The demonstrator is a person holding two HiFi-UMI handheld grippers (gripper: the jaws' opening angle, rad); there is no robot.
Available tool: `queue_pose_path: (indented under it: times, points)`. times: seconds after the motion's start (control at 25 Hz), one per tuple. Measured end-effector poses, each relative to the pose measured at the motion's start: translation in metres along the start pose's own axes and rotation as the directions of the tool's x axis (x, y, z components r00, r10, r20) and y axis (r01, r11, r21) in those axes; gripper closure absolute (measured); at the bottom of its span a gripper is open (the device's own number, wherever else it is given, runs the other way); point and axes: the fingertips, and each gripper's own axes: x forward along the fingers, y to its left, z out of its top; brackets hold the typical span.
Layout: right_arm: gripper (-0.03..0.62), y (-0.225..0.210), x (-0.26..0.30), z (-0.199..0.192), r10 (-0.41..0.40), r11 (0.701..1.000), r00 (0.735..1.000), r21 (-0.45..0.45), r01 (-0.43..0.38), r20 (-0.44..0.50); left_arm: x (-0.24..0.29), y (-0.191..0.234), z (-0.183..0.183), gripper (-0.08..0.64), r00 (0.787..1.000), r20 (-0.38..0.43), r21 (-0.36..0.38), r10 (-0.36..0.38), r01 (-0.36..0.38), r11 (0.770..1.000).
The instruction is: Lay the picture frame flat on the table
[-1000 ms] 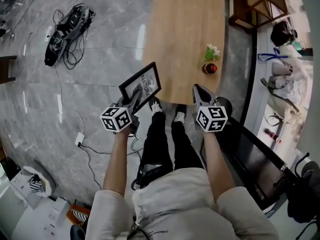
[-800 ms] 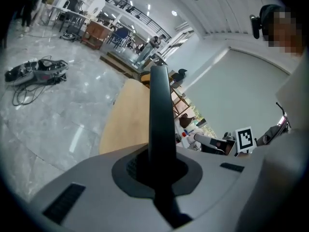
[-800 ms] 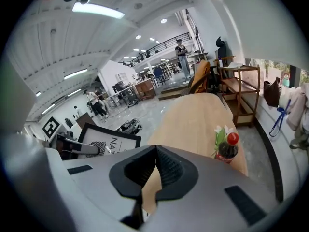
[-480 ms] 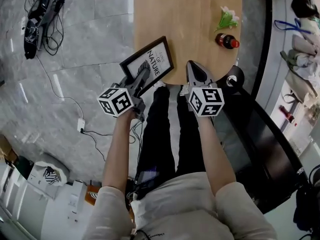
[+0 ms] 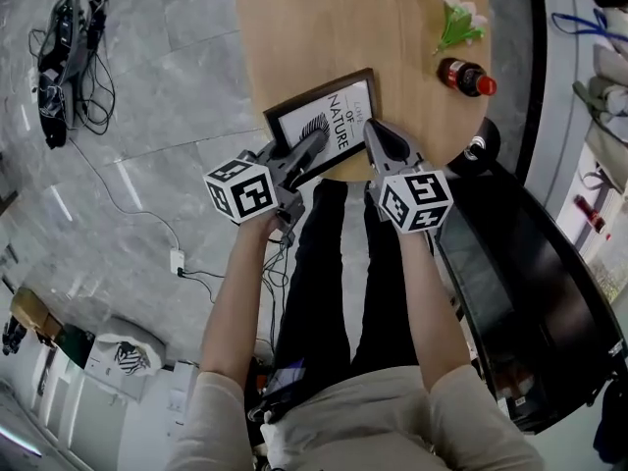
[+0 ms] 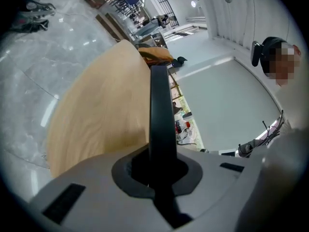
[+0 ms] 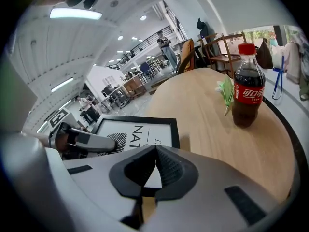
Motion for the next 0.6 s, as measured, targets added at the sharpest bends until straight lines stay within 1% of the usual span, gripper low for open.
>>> queue_pose_path:
  times: [0.12, 0.2, 0.32, 0.36, 0.48, 0.52, 0.6]
  points:
    - [0.56, -0.019, 0.014, -0.003, -0.042, 0.999, 0.999, -0.006, 0.042, 0.002, 0.019, 0.01, 0.0, 0.532, 0.999, -0.029, -0.007, -0.026, 0.026, 1.0]
    - [0.56, -0.028, 0.02, -0.006, -0.071, 0.997, 0.997, -0.005, 0.071, -0.002, 0.025, 0.014, -0.001, 0.532, 0.998, -0.038, -0.026, -0.042, 0.041, 0.999]
    - [0.56, -0.036, 0.026, -0.008, -0.1, 0.995, 0.995, -0.012, 0.1, -0.015, 0.033, 0.02, -0.002, 0.532, 0.997, -0.057, -0.052, -0.046, 0.043, 0.998]
    - [0.56, -0.038, 0.028, -0.009, -0.111, 0.994, 0.994, -0.021, 0.111, -0.023, 0.035, 0.022, -0.003, 0.532, 0.997, -0.073, -0.042, -0.036, 0.033, 0.999]
    - [0.56, -0.039, 0.032, -0.017, -0.138, 0.989, 0.989, -0.051, 0.136, -0.053, 0.043, 0.028, -0.008, 0.531, 0.99, -0.14, 0.038, 0.027, -0.022, 0.999]
    - [0.56, -0.04, 0.033, -0.019, -0.148, 0.988, 0.987, -0.058, 0.145, -0.059, 0.045, 0.029, -0.008, 0.529, 0.988, -0.151, 0.053, 0.039, -0.031, 0.998]
    - [0.56, -0.042, 0.034, -0.019, -0.166, 0.985, 0.984, -0.065, 0.162, -0.063, 0.048, 0.029, -0.006, 0.529, 0.986, -0.158, 0.053, 0.053, -0.045, 0.998]
